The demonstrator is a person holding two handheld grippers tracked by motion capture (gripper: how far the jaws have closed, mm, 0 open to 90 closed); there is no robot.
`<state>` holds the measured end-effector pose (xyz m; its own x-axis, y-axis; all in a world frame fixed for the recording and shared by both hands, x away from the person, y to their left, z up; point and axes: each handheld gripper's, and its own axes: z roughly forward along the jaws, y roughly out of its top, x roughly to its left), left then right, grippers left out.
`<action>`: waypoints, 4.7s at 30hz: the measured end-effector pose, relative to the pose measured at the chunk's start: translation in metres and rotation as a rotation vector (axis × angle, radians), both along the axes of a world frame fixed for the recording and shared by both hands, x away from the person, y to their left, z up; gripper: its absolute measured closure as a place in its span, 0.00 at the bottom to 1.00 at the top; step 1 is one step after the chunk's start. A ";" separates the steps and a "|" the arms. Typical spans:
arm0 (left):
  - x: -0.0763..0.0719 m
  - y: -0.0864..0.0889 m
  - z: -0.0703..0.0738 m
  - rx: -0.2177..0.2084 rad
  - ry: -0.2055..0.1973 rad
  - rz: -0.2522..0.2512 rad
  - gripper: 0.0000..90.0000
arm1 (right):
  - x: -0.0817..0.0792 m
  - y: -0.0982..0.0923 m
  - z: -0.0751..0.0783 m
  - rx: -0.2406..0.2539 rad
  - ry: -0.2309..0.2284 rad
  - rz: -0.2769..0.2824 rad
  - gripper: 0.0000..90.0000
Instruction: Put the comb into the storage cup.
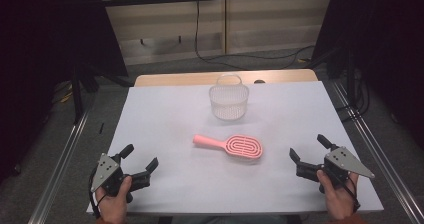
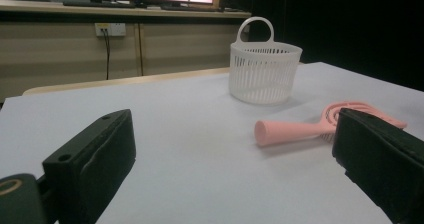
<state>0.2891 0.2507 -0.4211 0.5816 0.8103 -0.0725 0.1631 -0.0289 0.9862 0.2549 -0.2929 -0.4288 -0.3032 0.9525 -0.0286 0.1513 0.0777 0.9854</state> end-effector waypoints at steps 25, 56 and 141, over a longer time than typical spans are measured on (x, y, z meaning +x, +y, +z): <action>0.004 -0.003 0.001 -0.002 -0.017 -0.005 0.04 | -0.001 0.007 -0.003 -0.025 0.006 0.075 0.01; 0.003 -0.003 0.000 0.028 -0.014 -0.008 0.04 | 0.015 0.038 0.002 -0.009 -0.011 0.214 0.01; 0.006 -0.001 -0.001 0.041 0.006 -0.031 0.03 | 0.131 0.105 0.039 -0.099 0.431 0.448 0.05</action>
